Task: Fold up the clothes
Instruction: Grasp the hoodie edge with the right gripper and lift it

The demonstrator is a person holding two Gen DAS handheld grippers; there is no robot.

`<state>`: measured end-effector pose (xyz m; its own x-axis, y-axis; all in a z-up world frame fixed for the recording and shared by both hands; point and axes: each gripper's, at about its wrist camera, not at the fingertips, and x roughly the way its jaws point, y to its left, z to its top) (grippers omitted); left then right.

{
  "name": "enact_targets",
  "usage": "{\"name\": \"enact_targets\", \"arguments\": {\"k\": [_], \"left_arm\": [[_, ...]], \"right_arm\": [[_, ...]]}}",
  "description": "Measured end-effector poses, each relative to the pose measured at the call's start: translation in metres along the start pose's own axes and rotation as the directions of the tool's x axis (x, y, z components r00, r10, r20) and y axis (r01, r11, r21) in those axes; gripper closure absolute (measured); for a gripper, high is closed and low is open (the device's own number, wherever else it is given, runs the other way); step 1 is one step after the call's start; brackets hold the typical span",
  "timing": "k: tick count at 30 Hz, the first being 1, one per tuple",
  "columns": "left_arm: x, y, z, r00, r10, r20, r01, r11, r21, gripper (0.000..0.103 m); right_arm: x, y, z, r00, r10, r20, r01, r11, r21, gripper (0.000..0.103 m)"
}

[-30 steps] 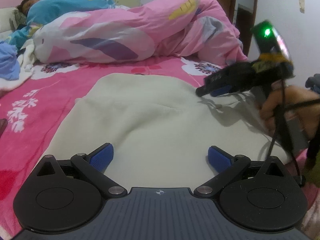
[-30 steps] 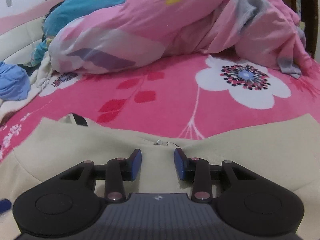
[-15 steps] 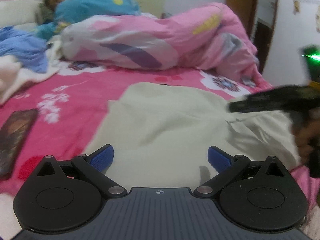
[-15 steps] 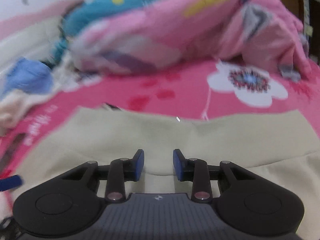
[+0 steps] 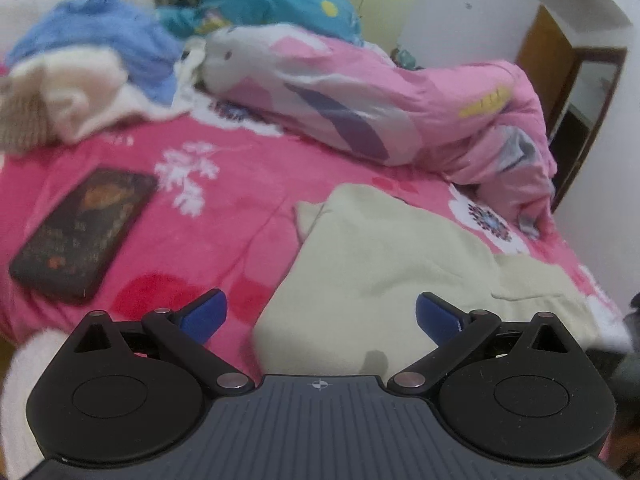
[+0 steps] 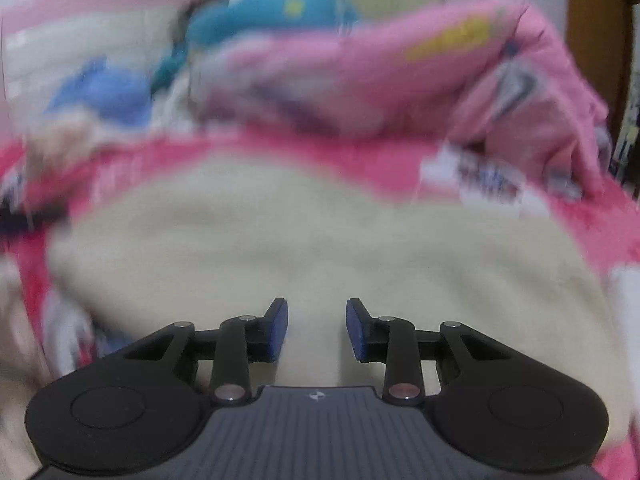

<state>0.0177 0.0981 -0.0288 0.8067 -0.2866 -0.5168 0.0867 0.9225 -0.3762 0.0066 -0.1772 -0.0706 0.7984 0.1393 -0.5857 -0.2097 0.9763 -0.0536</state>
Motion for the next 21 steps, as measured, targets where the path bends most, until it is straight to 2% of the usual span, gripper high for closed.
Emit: {"name": "enact_targets", "arguments": {"k": [2,5,8,10,11,13,17,19,21], "left_arm": [[-0.002,0.007,-0.001,1.000,-0.010,-0.011,0.010,0.999,-0.037,0.001],[-0.006,0.019,-0.003,0.999,-0.026,-0.026,0.023,0.995,-0.093,0.001],[-0.010,0.030,-0.005,0.998,-0.042,-0.040,0.036,0.988,-0.149,0.001],[-0.011,0.034,-0.007,0.997,-0.051,-0.049,0.042,0.985,-0.170,0.001],[-0.010,0.035,-0.008,0.997,-0.057,-0.055,0.047,0.984,-0.171,0.001],[-0.008,0.033,-0.009,0.996,-0.061,-0.067,0.048,0.983,-0.174,0.001],[-0.011,0.030,-0.007,0.996,-0.071,-0.048,0.062,0.985,-0.160,0.001],[-0.012,0.033,-0.006,0.997,-0.061,-0.038,0.053,0.984,-0.171,0.001],[-0.014,0.037,-0.005,0.998,-0.053,-0.032,0.046,0.980,-0.191,0.001]], "right_arm": [[0.005,0.001,-0.012,1.000,-0.003,0.008,0.003,1.000,-0.005,0.067],[-0.001,0.005,0.002,0.999,-0.033,-0.010,0.032,0.999,-0.027,0.068],[-0.031,0.025,0.003,0.992,-0.079,0.102,0.093,0.986,-0.139,0.068],[-0.027,0.030,-0.005,0.995,-0.072,0.067,0.082,0.983,-0.164,0.069],[-0.017,0.031,-0.015,0.997,-0.067,0.031,0.071,0.985,-0.160,0.069],[-0.012,0.030,-0.033,0.994,-0.063,0.084,0.074,0.988,-0.137,0.069],[-0.029,0.031,-0.007,0.994,-0.057,0.089,0.067,0.992,-0.108,0.068],[-0.044,0.043,0.002,0.988,-0.003,0.151,0.026,0.988,-0.151,0.064],[-0.052,0.064,0.008,0.978,0.077,0.196,-0.029,0.971,-0.239,0.054]]}}
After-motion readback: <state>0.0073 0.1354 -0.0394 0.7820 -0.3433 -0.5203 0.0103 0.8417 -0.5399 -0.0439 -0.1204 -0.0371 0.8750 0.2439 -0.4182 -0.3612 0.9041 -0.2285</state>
